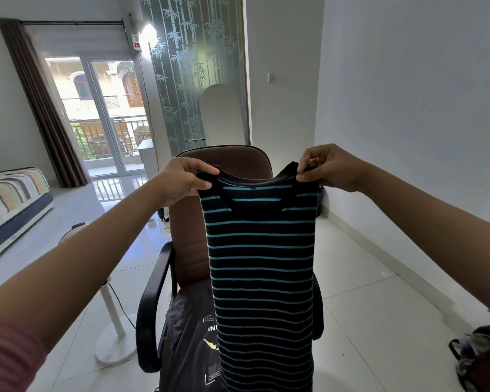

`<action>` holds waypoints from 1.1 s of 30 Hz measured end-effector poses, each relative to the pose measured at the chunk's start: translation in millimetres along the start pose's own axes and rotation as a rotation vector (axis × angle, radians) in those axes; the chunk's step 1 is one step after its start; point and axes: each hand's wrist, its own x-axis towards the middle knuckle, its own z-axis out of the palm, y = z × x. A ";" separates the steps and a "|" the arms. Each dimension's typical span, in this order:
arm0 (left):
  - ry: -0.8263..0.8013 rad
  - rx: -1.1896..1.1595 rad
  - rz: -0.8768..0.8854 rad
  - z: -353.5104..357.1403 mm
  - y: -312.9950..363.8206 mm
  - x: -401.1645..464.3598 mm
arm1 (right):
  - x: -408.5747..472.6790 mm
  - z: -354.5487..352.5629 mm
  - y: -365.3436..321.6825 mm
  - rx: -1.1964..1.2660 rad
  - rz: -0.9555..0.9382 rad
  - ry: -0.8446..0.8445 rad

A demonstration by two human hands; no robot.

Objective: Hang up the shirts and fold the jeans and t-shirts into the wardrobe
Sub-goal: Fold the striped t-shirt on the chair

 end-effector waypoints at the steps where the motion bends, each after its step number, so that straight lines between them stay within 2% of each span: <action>1: 0.012 -0.007 0.010 0.9 -1.2 0.2 | 0.0 0.3 1.2 0.008 -0.005 -0.008; 9: 0.072 -0.191 0.105 2.7 -13.4 8.4 | 7.5 -1.4 12.3 0.155 -0.041 0.024; 14: 0.099 -0.283 0.088 3.6 -19.7 19.5 | 18.6 -5.1 19.9 0.179 -0.040 0.038; 24: -0.002 -0.225 0.001 -12.2 -50.0 64.3 | 76.0 -13.2 60.9 0.231 -0.010 0.012; 28: -0.085 -0.210 -0.018 -26.2 -66.7 97.3 | 111.1 -18.4 78.3 0.242 0.028 0.011; 33: -0.100 -0.205 -0.040 -48.2 -93.8 148.6 | 168.7 -27.0 99.6 0.238 0.096 -0.023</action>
